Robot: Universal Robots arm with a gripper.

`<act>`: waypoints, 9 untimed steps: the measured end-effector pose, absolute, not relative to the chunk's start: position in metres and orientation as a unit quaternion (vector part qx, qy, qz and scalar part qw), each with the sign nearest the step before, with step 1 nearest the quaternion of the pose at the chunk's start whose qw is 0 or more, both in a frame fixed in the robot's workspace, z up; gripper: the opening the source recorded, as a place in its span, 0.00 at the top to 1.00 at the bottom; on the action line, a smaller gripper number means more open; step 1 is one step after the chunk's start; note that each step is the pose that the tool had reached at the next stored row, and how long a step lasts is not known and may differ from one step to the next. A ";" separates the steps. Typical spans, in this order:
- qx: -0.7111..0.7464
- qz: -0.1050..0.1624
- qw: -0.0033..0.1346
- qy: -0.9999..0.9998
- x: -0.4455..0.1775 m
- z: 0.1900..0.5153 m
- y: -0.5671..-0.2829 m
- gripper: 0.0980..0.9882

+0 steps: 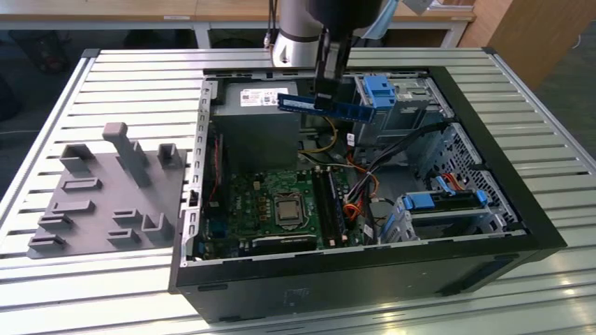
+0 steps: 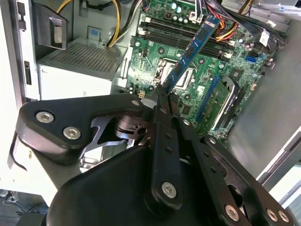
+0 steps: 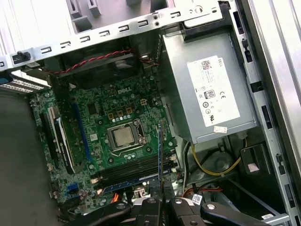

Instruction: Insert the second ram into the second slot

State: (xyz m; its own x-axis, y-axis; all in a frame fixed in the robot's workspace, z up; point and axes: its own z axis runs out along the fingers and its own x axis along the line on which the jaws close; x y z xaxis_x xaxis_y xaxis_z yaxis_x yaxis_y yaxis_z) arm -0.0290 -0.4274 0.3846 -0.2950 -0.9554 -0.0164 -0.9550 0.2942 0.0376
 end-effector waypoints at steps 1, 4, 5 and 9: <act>0.594 -0.020 0.005 -0.804 -0.029 0.385 -0.428 0.96; 0.593 -0.020 0.005 -0.805 -0.029 0.385 -0.430 0.96; 0.593 -0.020 0.005 -0.805 -0.029 0.385 -0.430 0.96; 0.591 -0.020 0.005 -0.806 -0.029 0.385 -0.430 0.96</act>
State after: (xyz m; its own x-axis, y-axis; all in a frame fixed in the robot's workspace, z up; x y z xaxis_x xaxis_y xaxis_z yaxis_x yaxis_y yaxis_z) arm -0.0290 -0.4303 0.3846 -0.3012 -0.9534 -0.0163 -0.9531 0.3004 0.0376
